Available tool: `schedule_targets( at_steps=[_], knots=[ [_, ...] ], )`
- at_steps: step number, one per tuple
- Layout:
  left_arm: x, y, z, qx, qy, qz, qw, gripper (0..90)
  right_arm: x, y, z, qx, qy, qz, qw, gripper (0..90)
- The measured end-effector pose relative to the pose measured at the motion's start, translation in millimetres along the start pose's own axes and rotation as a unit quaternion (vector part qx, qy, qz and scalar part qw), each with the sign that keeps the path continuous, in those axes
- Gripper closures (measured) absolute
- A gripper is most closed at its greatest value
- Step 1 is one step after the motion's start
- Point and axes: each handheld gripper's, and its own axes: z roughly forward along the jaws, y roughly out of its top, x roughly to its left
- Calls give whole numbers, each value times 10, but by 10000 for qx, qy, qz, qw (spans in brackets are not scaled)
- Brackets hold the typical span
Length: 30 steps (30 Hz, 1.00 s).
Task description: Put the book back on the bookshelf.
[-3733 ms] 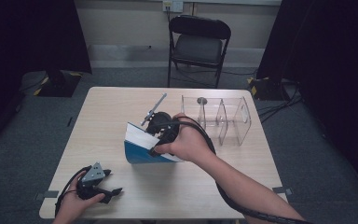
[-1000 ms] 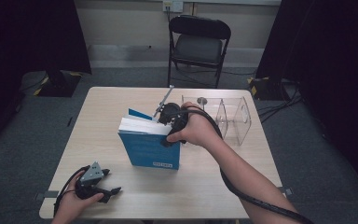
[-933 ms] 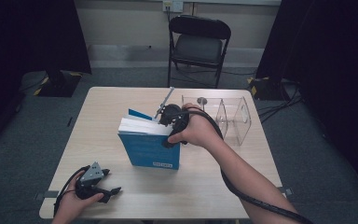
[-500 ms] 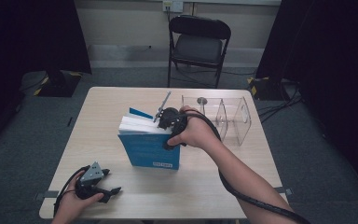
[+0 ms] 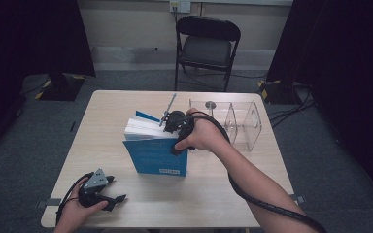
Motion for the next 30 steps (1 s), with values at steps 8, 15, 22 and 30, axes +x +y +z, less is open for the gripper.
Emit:
schedule_targets(
  at_steps=[8, 15, 22, 30],
  knots=[
    [0, 0, -1, 1, 6, 5, 10000, 145, 0, 72, -4, -15, 72, -157, 9998, 381],
    [0, 0, -1, 2, 14, 9, 10000, 145, 10, 98, 54, -26, 180, -209, 9996, 420],
    [-1, 3, 11, -36, -7, -13, 10000, 140, 48, 85, 39, -104, 62, -218, 9997, 598],
    [1, 5, 13, -31, -12, -14, 10000, 138, 135, 78, 33, -107, -187, 202, 9996, 613]
  ],
)
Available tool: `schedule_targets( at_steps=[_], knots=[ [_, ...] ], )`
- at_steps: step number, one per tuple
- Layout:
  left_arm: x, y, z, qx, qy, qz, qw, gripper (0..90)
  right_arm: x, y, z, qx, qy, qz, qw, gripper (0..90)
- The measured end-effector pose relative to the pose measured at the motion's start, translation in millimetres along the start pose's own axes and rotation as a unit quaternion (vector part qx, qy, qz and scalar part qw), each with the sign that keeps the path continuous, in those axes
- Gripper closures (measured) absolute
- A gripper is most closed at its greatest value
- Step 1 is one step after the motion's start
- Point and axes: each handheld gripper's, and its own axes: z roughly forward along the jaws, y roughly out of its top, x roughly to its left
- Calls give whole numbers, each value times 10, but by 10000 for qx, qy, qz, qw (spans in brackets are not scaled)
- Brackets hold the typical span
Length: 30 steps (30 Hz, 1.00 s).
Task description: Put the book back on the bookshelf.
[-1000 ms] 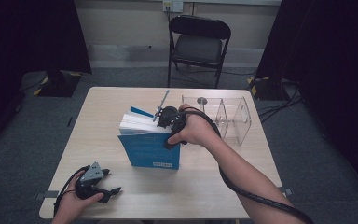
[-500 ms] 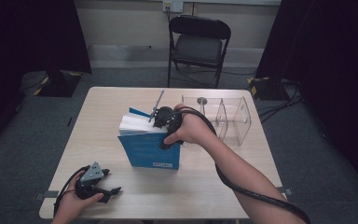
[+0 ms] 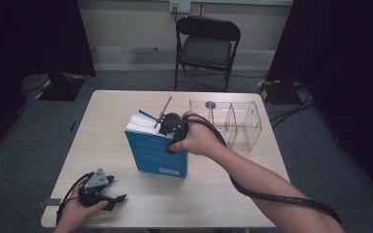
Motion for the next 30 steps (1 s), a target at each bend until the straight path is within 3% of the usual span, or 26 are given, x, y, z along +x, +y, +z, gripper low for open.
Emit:
schedule_targets(
  at_steps=[4, 7, 13, 24, 30],
  knots=[
    [5, 5, -3, 38, 1, 15, 10000, 137, 9, -5, -4, 15, -31, 232, 9997, 615],
    [9, 6, -1, 37, -3, 21, 10000, 137, -5, -17, -9, 5, 104, 525, 9986, 616],
    [11, 8, 0, 39, 9, 32, 10000, 136, -28, -34, -66, 122, 237, 770, 9967, 618],
    [14, 9, 8, 12, -25, 27, 10000, 133, -96, -235, -237, 314, 220, 1019, 9941, 618],
    [13, 11, 10, 17, -18, 22, 10000, 130, -99, -346, -373, 258, 106, 1129, 9932, 618]
  ],
)
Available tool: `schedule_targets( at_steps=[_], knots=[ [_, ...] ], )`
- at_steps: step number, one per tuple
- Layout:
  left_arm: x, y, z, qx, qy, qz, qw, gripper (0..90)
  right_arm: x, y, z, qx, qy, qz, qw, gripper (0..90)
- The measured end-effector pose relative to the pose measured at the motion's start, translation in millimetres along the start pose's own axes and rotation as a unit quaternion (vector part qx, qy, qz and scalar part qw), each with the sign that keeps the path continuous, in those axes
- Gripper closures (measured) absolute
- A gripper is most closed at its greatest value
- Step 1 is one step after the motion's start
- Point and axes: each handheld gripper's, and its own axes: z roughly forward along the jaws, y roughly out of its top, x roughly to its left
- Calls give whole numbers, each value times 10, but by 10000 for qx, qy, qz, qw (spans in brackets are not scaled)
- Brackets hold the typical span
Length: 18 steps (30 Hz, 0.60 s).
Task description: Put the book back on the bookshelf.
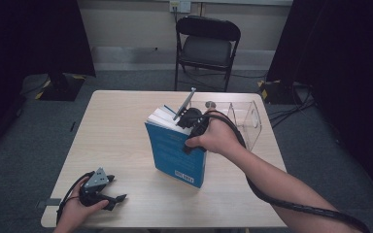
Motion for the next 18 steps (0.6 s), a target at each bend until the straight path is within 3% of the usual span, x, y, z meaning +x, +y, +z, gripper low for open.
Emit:
schedule_targets(
  at_steps=[11, 16, 18],
  knots=[
    [9, 5, -1, 67, -14, 89, 9999, 118, -51, -164, -212, -24, -10, 313, 9995, 618],
    [-8, 0, 7, 44, -68, -37, 10000, 114, -81, -234, -272, 10, -58, 352, 9994, 618],
    [-2, 4, 6, 32, -36, 35, 10000, 110, -95, -298, -303, 26, -66, 414, 9991, 618]
  ],
)
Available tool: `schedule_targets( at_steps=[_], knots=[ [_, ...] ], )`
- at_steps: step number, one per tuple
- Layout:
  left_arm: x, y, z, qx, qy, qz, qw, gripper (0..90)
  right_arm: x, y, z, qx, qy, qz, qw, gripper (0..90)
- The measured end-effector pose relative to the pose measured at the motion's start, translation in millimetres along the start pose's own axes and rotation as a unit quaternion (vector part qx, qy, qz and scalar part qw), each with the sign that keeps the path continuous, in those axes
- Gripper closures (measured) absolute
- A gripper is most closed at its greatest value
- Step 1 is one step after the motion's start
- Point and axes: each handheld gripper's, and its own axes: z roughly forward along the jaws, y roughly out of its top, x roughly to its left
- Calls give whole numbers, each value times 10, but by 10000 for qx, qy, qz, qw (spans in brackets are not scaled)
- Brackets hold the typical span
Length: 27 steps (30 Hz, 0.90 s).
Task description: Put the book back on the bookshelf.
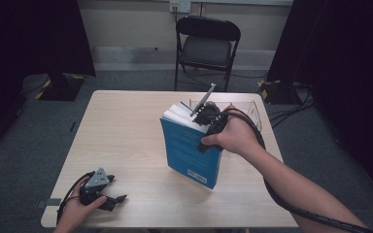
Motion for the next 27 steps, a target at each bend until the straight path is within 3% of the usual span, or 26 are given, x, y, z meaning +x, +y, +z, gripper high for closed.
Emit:
schedule_targets(
  at_steps=[13, 27],
  knots=[
    [1, 2, 0, 7, 3, 14, 10000, 108, -88, -206, -111, -13, -69, 220, 9997, 618],
    [0, 3, -1, 20, 10, 19, 10000, 108, -268, -470, -218, -5, -160, 640, 9978, 618]
  ],
)
